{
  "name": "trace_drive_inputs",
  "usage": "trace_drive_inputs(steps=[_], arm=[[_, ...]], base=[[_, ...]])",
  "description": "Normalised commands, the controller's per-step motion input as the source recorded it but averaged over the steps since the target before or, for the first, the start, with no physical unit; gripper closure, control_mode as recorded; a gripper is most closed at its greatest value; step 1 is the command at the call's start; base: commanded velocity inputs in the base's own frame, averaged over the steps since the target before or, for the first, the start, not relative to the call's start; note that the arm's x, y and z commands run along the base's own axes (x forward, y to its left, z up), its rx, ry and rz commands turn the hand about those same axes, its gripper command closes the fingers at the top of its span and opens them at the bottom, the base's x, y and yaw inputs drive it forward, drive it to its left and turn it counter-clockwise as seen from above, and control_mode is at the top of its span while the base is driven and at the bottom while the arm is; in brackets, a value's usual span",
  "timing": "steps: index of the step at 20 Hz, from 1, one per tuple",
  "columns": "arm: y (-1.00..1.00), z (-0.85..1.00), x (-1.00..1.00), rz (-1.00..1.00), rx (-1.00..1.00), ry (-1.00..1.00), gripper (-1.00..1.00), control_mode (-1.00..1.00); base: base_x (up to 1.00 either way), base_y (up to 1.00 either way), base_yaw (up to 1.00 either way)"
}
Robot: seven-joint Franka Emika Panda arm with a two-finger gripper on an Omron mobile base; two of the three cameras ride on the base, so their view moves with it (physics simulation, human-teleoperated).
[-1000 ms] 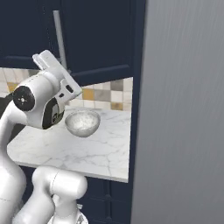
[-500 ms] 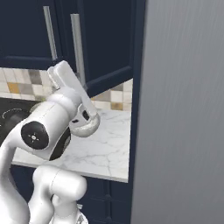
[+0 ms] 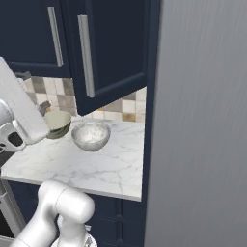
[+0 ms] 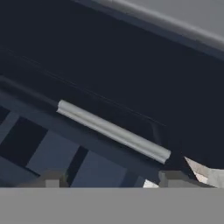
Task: Open the cabinet. Pick the bowls from the counter and place them in the cabinet. Then close the cabinet.
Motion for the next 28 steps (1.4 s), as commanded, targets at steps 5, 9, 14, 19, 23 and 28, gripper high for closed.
trace_drive_inputs(steps=[5, 9, 14, 19, 23, 28], arm=[[0.34, -0.17, -0.29, -0.31, 0.17, 0.00, -1.00, -1.00], [-0.03, -0.61, 0.07, -0.20, 0.48, 0.00, -1.00, -1.00], [-0.01, -0.58, 0.24, -0.12, 0.49, 0.00, -1.00, -1.00], [0.05, -0.10, 0.65, 0.00, 0.12, -0.01, -1.00, -1.00], [0.04, 0.02, 0.48, 0.01, 0.00, -0.04, -1.00, -1.00], [0.00, 0.02, 0.55, 0.07, -0.04, -0.01, -1.00, -1.00]], base=[[0.00, 0.00, 0.00], [0.00, 0.00, 0.00], [0.00, 0.00, 0.00], [0.00, 0.00, 0.00], [0.00, 0.00, 0.00], [0.00, 0.00, 0.00]])
